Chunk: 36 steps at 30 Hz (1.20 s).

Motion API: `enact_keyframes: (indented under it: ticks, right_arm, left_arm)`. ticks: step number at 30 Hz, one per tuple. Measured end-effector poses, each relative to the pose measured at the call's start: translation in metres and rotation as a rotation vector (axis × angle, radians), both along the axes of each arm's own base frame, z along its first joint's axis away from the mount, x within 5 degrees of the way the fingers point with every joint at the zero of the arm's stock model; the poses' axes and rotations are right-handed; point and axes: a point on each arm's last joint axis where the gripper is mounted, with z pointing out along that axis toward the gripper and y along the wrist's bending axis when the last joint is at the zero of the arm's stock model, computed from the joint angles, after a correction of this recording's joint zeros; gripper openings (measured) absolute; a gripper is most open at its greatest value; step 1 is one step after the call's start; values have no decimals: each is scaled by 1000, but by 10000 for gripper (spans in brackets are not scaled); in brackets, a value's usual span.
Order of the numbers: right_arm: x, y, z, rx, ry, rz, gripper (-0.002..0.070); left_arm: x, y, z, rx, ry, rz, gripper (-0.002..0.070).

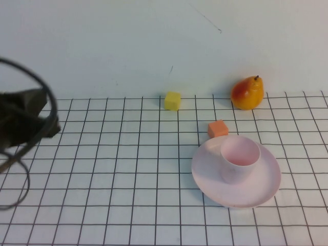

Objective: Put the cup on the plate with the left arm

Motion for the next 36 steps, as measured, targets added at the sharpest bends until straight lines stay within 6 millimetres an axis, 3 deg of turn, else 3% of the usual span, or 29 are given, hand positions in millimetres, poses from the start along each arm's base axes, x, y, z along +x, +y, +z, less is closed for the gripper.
enact_keyframes:
  ticks: [5,14,24,32,36]
  right_arm:
    - [0,0,0,0,0,0,-2]
    - [0,0,0,0,0,0,-2]
    - [0,0,0,0,0,0,-2]
    - [0,0,0,0,0,0,-2]
    - [0,0,0,0,0,0,-2]
  left_arm:
    - [-37,33,-62,-128,-29,177,-2]
    - [-103,60,-141,-234,-202,355,-2]
    - [-131,58,-148,-265,-244,317,-2]
    - [-146,50,-175,-121,-2,210,-2]
    - [-147,50,-176,-58,10,194,-2]
